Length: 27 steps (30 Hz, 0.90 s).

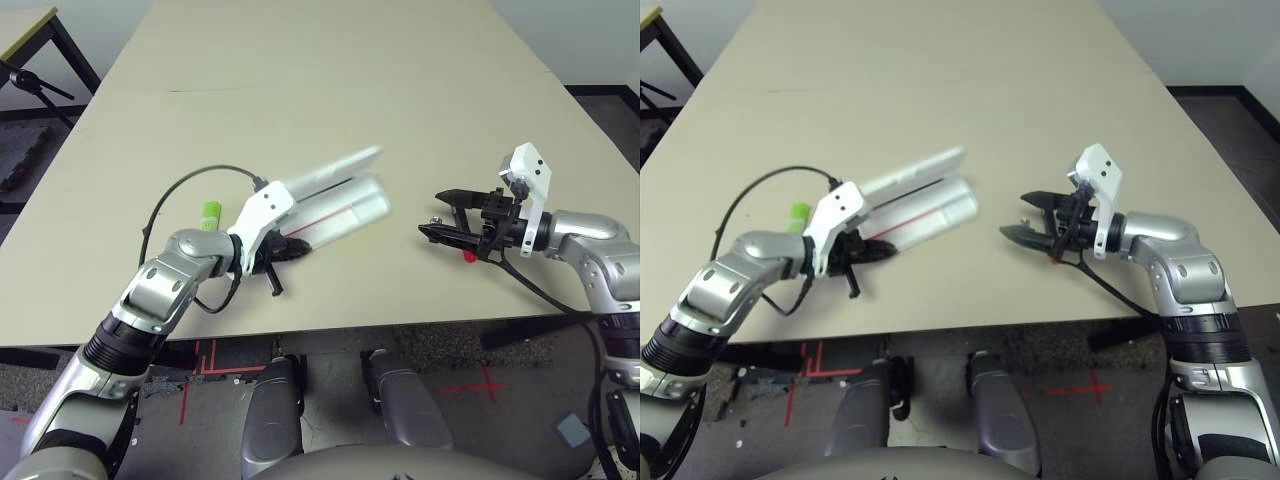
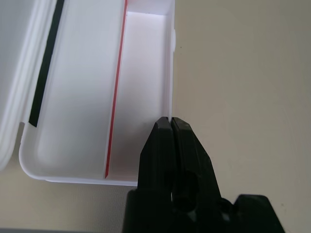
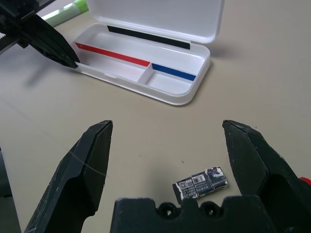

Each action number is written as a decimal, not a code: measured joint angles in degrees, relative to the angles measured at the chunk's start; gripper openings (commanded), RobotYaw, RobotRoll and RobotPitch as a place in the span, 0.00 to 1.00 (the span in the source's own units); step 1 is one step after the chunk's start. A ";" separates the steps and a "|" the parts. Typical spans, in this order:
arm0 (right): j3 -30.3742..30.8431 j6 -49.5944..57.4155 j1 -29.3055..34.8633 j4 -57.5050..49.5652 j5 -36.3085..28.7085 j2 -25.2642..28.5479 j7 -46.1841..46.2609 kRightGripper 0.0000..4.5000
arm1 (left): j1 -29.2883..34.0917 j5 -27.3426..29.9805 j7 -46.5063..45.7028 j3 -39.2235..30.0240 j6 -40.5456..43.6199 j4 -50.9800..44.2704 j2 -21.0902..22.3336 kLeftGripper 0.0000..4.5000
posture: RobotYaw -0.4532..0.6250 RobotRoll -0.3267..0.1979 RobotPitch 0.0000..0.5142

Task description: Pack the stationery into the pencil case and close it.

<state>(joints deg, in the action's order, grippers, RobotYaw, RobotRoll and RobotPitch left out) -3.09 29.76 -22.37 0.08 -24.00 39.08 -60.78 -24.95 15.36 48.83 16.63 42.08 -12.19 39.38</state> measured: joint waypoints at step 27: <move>2.60 1.84 0.68 -2.58 -0.54 2.90 -4.77 1.00 | 0.18 -1.11 19.21 0.38 -14.93 -1.90 8.07 0.01 | 0.28 0.62 0.31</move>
<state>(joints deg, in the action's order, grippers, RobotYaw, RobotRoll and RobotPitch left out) -0.49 31.60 -21.69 -2.50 -24.54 41.98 -65.55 -24.77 14.25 68.04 17.01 27.15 -14.09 47.45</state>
